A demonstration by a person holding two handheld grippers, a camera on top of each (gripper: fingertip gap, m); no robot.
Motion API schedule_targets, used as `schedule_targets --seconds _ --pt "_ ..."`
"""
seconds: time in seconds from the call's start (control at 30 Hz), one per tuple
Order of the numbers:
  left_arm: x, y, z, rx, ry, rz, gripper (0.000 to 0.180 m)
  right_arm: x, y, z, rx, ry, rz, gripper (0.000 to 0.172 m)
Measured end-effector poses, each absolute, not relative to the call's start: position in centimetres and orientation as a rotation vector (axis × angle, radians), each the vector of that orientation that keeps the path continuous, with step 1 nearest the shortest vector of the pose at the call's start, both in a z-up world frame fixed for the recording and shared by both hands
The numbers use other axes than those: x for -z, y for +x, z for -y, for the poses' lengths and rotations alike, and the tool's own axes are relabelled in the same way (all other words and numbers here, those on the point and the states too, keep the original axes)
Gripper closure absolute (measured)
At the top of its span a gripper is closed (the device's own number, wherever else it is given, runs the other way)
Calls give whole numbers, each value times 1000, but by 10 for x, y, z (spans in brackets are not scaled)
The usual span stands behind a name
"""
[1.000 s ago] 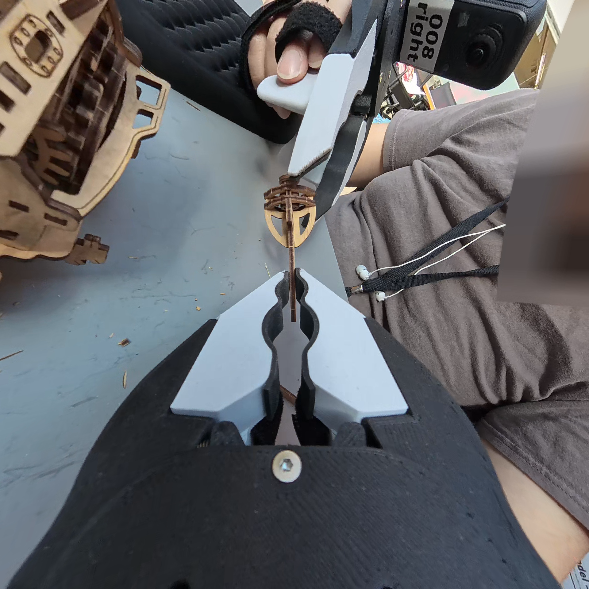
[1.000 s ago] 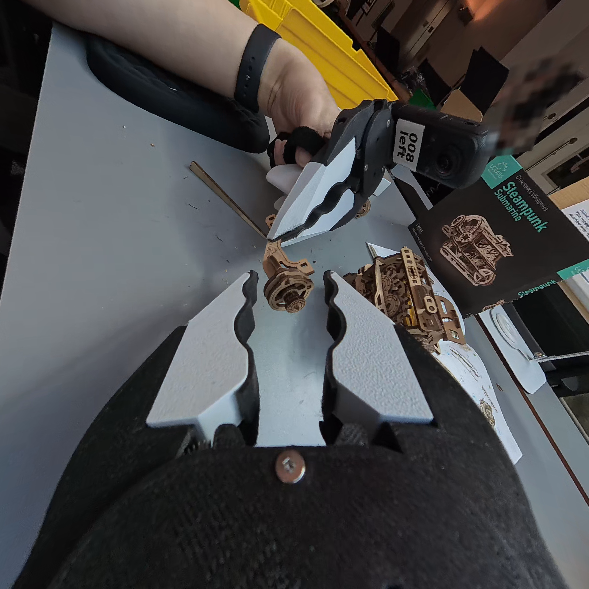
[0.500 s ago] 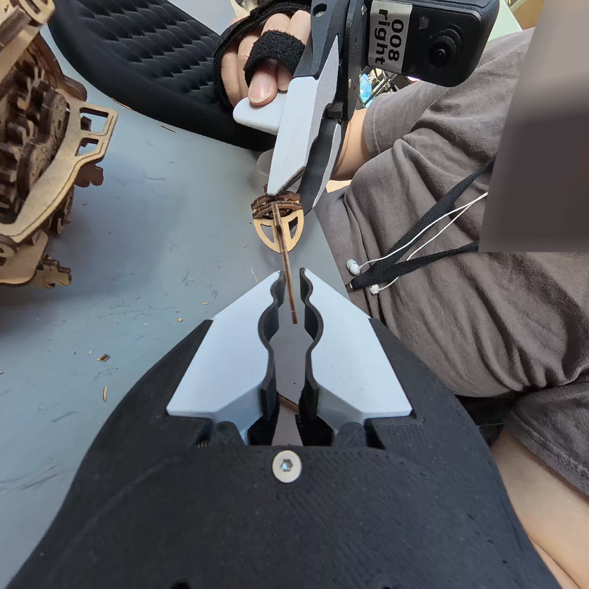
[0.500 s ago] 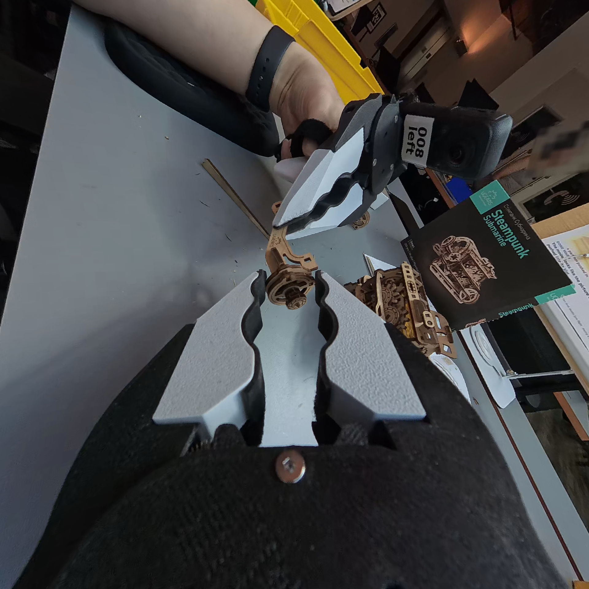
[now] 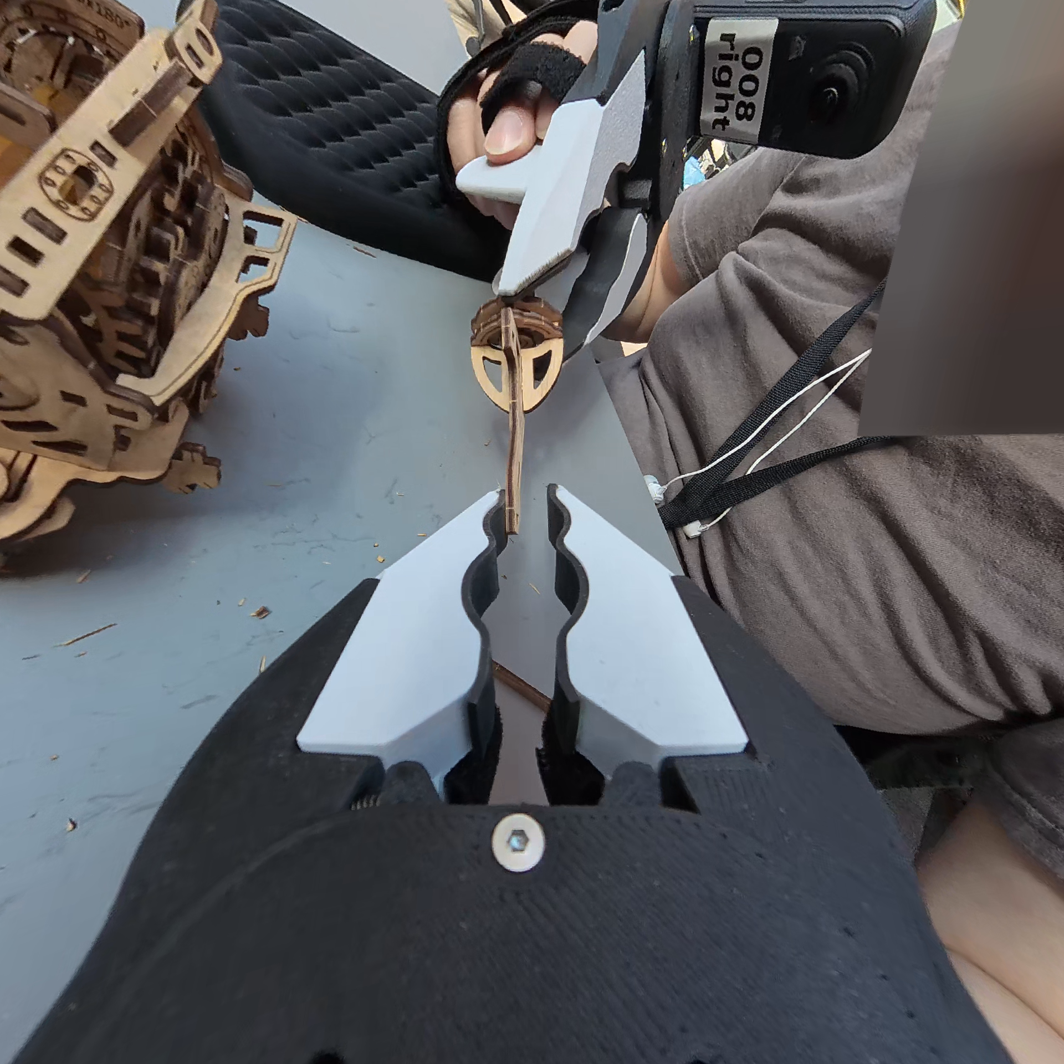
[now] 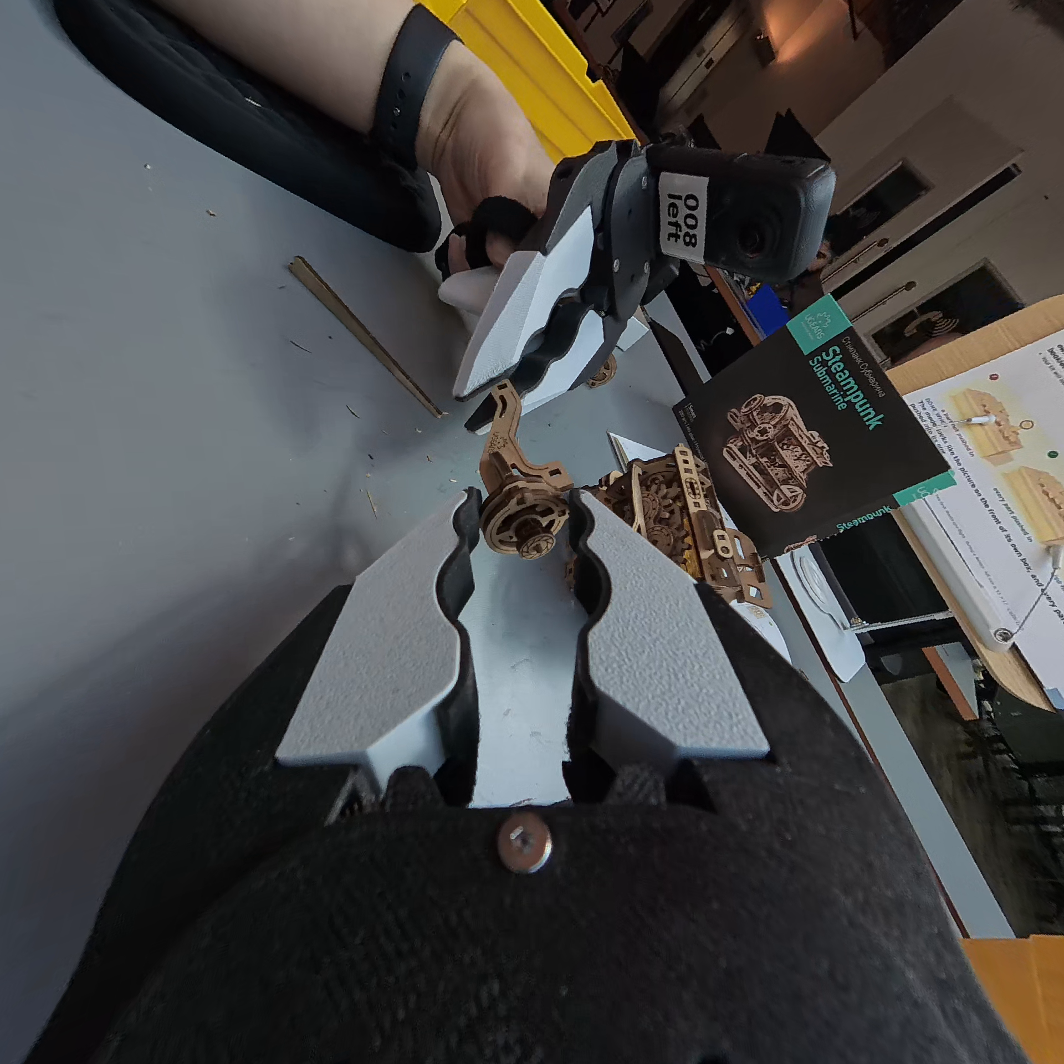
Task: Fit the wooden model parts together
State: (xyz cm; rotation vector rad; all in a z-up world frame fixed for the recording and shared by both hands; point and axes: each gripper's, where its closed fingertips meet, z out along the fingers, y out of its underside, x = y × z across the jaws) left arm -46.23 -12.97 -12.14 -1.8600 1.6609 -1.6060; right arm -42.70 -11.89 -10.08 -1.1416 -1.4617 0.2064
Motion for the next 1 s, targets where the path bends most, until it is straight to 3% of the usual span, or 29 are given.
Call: schedule_targets --seconds 1.0 --pt "120 -453 120 1701 -1910 -1530 180 102 -423 112 -134 -1156 1444 142"
